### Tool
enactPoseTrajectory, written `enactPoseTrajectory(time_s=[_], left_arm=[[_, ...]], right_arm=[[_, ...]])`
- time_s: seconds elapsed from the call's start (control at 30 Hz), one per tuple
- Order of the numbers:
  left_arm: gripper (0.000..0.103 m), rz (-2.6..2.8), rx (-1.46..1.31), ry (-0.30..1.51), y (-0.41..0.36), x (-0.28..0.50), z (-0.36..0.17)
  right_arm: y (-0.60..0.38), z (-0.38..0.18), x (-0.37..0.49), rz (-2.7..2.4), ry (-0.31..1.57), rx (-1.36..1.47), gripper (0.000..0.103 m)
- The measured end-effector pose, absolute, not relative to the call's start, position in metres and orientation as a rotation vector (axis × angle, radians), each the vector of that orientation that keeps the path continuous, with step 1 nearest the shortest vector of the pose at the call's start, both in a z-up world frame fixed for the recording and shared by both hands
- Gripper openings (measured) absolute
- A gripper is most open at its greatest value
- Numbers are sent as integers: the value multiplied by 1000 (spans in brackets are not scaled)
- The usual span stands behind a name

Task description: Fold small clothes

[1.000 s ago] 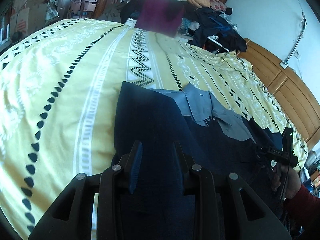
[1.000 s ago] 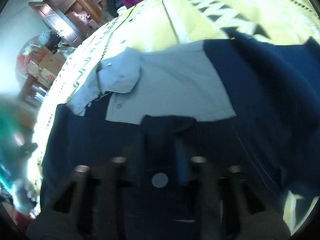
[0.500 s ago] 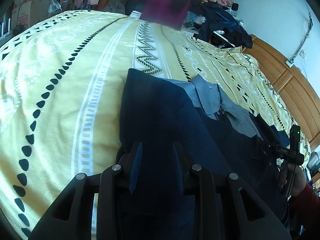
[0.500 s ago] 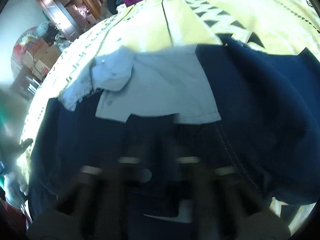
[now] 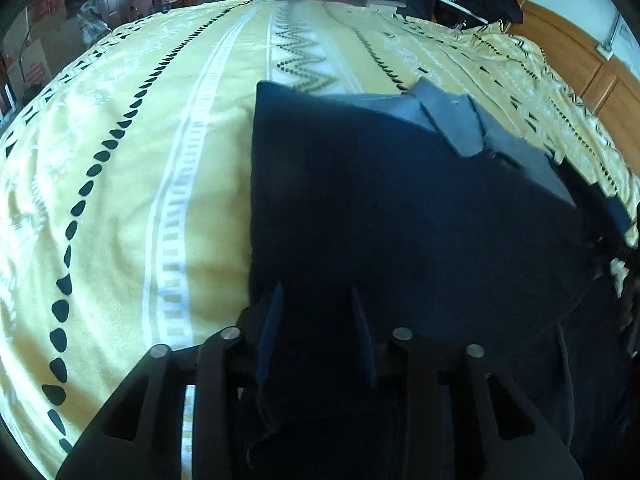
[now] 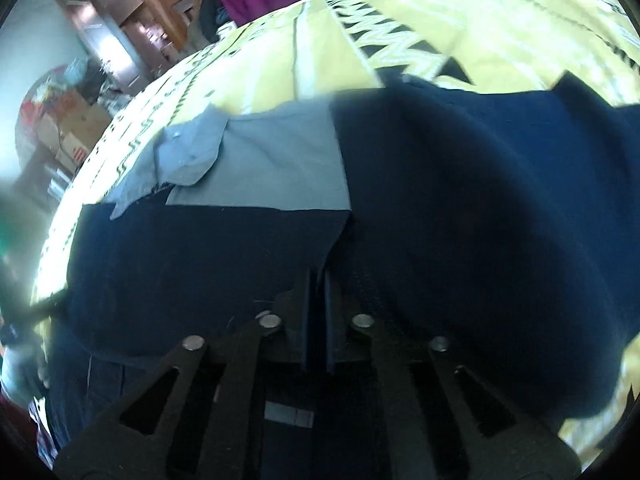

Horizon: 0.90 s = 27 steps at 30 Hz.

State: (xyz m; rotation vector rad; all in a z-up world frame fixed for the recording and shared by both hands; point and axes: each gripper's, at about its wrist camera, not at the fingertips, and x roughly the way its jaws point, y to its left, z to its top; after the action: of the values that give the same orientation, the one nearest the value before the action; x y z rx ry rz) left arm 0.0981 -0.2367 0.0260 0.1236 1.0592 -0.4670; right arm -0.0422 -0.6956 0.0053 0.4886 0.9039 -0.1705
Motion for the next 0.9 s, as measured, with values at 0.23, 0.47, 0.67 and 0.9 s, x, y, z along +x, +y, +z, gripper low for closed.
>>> enactPoseTrajectory(time_s=[0.23,0.47,0.67,0.9], left_arm=[[36,-228,51,906,-148,45,84],[54,9,-18,856,6,-104,117],[54,359,-257,981,138,-180,92],[55,116,-138,839,61,-159,130]], right_arm=[[-652,52,-82,-259,854,361,54],[-485,84,-96,86,845,176,80],[-378,89,-92,349,889,132,80],[-423,103,-127,224,845,202,80]])
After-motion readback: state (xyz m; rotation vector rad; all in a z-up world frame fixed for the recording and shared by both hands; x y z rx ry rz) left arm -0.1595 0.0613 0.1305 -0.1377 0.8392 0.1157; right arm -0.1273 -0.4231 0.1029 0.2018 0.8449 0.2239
